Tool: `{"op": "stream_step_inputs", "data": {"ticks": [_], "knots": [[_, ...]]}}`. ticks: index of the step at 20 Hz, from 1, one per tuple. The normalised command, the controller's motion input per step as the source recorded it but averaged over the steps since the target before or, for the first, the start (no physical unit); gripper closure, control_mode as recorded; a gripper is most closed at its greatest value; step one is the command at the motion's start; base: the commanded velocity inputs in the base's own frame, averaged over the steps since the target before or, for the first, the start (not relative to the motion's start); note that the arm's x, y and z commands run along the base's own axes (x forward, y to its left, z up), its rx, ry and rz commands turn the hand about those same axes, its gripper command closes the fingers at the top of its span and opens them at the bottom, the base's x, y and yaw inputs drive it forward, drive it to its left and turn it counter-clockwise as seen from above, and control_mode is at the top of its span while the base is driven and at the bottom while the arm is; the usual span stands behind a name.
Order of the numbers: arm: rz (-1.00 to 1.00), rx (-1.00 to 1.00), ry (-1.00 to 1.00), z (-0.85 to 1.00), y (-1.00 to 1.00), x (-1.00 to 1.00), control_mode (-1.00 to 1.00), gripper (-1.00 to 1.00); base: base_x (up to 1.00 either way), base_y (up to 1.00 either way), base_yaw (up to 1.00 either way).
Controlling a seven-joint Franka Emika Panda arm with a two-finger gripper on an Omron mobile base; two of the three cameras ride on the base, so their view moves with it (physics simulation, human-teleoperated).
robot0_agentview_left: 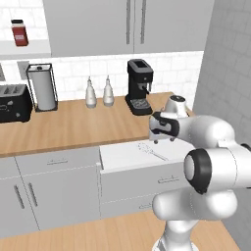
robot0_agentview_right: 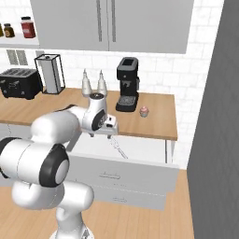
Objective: Pick the whisk from the drawer and place it on the counter.
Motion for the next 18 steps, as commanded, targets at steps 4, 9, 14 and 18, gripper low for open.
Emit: {"op": "stream_step_inputs", "data": {"ticks": [4, 9, 14, 18], "knots": [[0.0, 0.0, 0.0, -0.31, 0.0, 0.0, -1.0, -1.0, 0.0, 0.0, 0.0], [0.0, 0.0, 0.0, -0.45, -0.06, 0.0, -1.0, -1.0, 0.0, 0.0, 0.0], [0.0, 0.0, 0.0, -0.41, -0.05, 0.0, -1.0, -1.0, 0.0, 0.0, 0.0], [0.0, 0.0, 0.02, -0.33, -0.05, 0.0, -1.0, -1.0, 0.0, 0.0, 0.0]]}}
